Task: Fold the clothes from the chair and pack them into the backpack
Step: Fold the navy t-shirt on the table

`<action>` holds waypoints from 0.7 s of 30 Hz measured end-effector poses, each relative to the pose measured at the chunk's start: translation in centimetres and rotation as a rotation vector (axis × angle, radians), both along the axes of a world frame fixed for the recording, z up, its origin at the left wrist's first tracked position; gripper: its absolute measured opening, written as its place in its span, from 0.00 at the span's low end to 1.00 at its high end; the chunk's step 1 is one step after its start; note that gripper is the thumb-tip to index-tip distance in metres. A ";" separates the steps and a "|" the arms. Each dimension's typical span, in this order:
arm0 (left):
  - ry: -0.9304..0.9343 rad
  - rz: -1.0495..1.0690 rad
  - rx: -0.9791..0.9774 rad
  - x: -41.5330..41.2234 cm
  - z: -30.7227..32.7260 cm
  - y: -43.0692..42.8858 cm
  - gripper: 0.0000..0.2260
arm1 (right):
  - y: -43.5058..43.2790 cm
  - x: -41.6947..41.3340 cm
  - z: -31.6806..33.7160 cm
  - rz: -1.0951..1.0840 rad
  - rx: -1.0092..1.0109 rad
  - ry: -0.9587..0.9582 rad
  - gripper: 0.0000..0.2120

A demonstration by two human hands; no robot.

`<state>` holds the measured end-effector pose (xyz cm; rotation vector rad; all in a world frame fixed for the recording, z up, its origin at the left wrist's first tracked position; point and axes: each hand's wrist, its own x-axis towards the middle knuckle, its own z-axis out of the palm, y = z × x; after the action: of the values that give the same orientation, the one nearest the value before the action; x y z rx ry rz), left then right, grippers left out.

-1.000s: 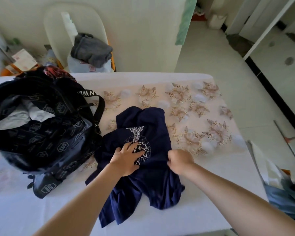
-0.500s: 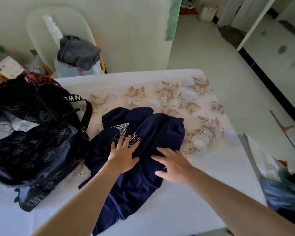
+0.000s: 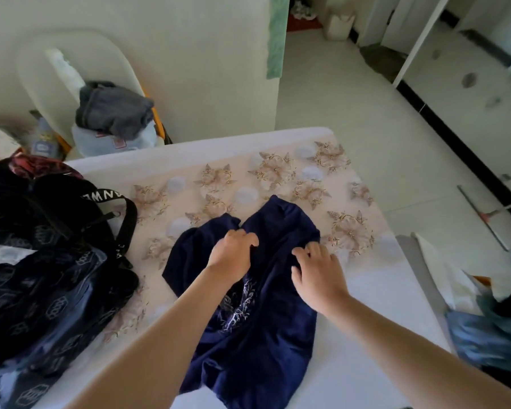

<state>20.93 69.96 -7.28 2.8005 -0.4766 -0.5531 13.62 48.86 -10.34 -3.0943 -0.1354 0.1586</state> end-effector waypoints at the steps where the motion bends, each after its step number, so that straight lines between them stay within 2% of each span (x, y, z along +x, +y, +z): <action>1: -0.052 -0.049 0.019 0.7 -0.8 0.1 0.19 | 1.1 -1.2 -0.3 -0.025 0.039 0.046 0.24; 3: 0.042 -0.151 0.154 1.5 -1.9 0.5 0.22 | 2.5 -3.3 -1.2 -0.037 0.065 0.177 0.36; 5: 0.171 -0.166 0.279 1.7 -2.8 1.1 0.25 | 2.4 -4.2 -2.4 0.022 0.044 0.305 0.42; 9: 0.111 -0.029 0.447 0.6 -3.2 2.4 0.27 | -0.8 -1.1 -3.3 0.192 -0.016 0.355 0.35; 13: 0.215 0.149 0.555 0.4 -0.5 2.5 0.26 | -2.9 4.5 -1.7 0.166 -0.231 0.312 0.32; 15: 0.380 0.101 0.537 0.7 1.2 2.1 0.21 | -2.9 6.2 -0.8 0.119 -0.232 0.288 0.37; 18: 0.821 0.162 0.383 0.6 3.1 1.4 0.19 | -2.3 7.0 -0.1 0.015 -0.102 0.245 0.40; 19: 0.821 0.154 0.371 0.7 2.7 1.4 0.18 | -2.2 6.9 -0.1 -0.013 -0.079 0.227 0.38; 20: 0.721 0.131 0.369 0.9 2.3 1.5 0.15 | -2.2 6.7 -0.2 -0.044 -0.076 0.199 0.33; 21: 0.520 0.127 0.354 1.2 1.8 1.5 0.11 | -2.3 6.5 -0.3 -0.077 -0.086 0.183 0.28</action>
<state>22.16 71.43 -5.53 2.8032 -0.0964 -1.3980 20.12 46.58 -10.65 -3.1427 -0.0031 0.4535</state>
